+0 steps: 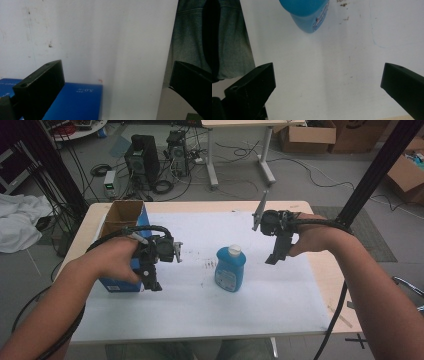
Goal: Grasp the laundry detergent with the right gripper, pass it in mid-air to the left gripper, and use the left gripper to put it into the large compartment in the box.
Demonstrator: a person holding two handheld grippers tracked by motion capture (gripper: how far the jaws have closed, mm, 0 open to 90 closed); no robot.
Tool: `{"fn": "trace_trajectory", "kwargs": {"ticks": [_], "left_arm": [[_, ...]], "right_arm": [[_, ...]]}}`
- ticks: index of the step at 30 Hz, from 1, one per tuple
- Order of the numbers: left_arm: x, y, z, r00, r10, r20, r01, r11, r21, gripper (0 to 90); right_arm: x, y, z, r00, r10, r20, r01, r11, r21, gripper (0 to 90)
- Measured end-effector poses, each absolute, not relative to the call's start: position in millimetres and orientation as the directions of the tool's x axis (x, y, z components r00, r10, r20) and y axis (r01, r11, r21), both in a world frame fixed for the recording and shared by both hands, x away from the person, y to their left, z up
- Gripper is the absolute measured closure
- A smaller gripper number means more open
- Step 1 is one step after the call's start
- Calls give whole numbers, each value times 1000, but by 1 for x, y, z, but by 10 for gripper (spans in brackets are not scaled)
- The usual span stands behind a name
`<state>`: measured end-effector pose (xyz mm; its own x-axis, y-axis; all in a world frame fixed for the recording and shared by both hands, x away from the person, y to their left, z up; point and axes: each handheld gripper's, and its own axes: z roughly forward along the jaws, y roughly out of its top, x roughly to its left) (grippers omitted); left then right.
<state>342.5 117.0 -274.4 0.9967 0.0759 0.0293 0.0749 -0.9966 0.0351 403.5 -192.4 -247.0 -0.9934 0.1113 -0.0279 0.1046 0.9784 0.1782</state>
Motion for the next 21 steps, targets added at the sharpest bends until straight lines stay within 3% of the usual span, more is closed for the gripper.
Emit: {"fn": "trace_trajectory", "kwargs": {"ticks": [7, 8, 13, 17, 21], "left_arm": [[340, 118, -273, 997, 70, 33, 69, -997, 36, 1], [339, 119, -272, 997, 69, 35, 68, -997, 36, 1], [338, 119, -271, 997, 67, 42, 65, -997, 42, 1], [337, 118, -269, 997, 56, 50, 54, -997, 52, 1], [335, 118, -269, 998, 49, 51, 46, -998, 49, 1]], "right_arm": [[405, -207, -245, -985, 170, -35, 143, 906, 398, 0], [405, -215, -245, -978, 207, -33, 166, 862, 479, 0], [405, -231, -250, -955, 291, -61, 203, 789, 580, 0], [400, -261, -268, -924, 383, -16, 259, 656, 709, 0], [392, -275, -279, -913, 407, 10, 271, 588, 762, 0]]}}
